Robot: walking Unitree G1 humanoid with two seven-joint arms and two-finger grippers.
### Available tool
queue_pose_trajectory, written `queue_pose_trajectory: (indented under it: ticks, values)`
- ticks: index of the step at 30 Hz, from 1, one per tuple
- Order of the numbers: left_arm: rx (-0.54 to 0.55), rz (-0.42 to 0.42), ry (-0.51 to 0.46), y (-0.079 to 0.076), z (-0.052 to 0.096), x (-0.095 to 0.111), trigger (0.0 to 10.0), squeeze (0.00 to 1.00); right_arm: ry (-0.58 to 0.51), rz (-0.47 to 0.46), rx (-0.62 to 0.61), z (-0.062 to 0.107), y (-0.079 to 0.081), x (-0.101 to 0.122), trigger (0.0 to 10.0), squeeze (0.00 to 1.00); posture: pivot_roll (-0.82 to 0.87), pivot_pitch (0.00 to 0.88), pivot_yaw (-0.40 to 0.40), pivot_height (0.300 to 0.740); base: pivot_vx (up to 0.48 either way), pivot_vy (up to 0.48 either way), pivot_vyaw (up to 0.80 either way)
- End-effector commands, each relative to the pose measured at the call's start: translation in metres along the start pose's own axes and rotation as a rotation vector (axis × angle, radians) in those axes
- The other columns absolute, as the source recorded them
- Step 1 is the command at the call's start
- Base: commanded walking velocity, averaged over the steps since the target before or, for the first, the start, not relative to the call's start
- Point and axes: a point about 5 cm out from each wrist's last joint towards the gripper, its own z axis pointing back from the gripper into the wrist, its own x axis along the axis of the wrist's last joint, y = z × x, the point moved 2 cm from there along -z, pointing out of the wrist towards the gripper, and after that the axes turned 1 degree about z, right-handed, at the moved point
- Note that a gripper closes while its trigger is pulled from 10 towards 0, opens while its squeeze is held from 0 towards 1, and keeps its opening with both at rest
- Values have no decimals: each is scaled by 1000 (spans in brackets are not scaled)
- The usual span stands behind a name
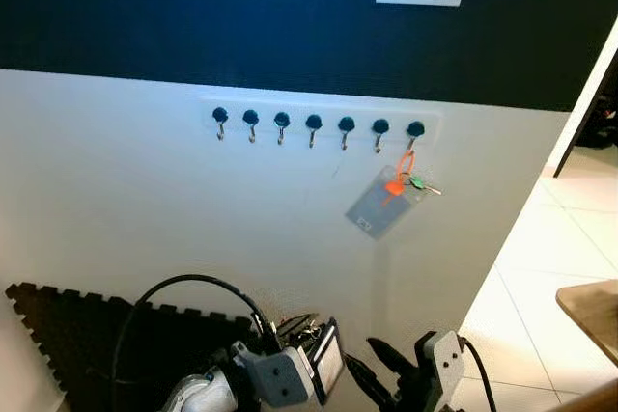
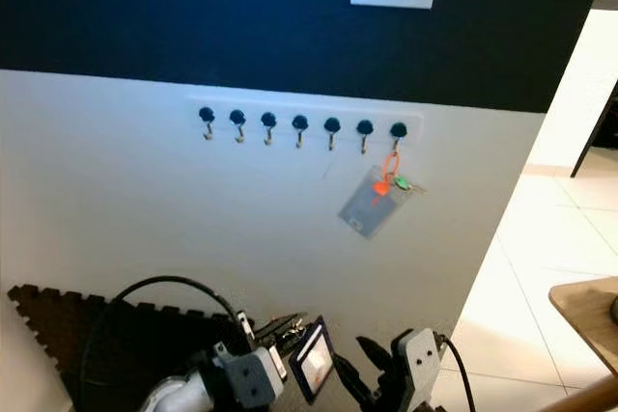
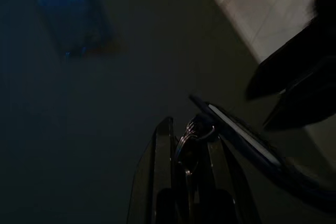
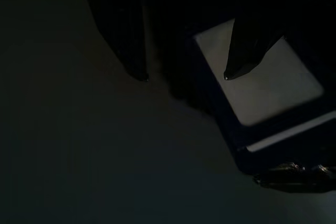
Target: Hang keys on a hook
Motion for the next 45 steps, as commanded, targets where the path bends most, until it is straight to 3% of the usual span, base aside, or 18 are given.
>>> queue_pose_trajectory:
  ticks: [1,8,16,19,27,33,34,35,37,39,40,41,45]
  values:
    - [-54,-30,-35,-6,4,5,10000,0,11,-20,24,4,0,-1,10000,0,41,71,-34,740,0,0,0]
    - [-136,-14,-49,-17,8,6,10000,12,-3,2,139,6,-3,16,10000,0,42,72,-36,740,0,0,0]
    - [-149,-3,-52,-19,8,6,10000,4,31,-45,322,14,9,24,10000,0,45,71,-37,740,0,0,0]
    - [-152,-7,-55,-19,7,6,10000,0,60,-57,391,22,15,25,8863,0,47,72,-35,740,0,0,0]
    - [-161,-9,-59,-17,5,5,10000,0,136,-21,485,39,15,28,7961,0,44,74,-31,740,0,0,0]
    - [-159,-7,-65,-16,4,6,10000,0,161,-4,492,42,12,27,7569,0,42,74,-31,740,0,0,0]
    - [-158,-7,-68,-16,3,6,10000,0,164,-4,494,43,12,27,6863,0,41,71,-32,740,0,0,0]
    - [-158,-7,-68,-16,3,6,10000,0,164,-4,494,43,12,27,6863,0,41,71,-32,740,0,0,0]
    - [-156,-7,-77,-16,2,8,10000,0,170,-5,497,43,10,28,4824,0,41,68,-33,740,0,0,0]
    - [-155,-5,-81,-17,2,8,10000,0,172,-3,497,43,9,28,4392,0,41,67,-33,740,0,0,0]
    - [-155,-4,-83,-17,1,9,10000,0,175,-4,498,43,9,28,3294,0,41,67,-32,740,0,0,0]
    - [-155,-3,-85,-17,1,9,10000,0,178,-3,498,43,8,27,0,0,41,67,-32,740,0,0,0]
    - [-155,0,-87,-18,1,9,10000,0,184,-5,497,44,6,26,0,0,42,64,-34,740,0,0,0]
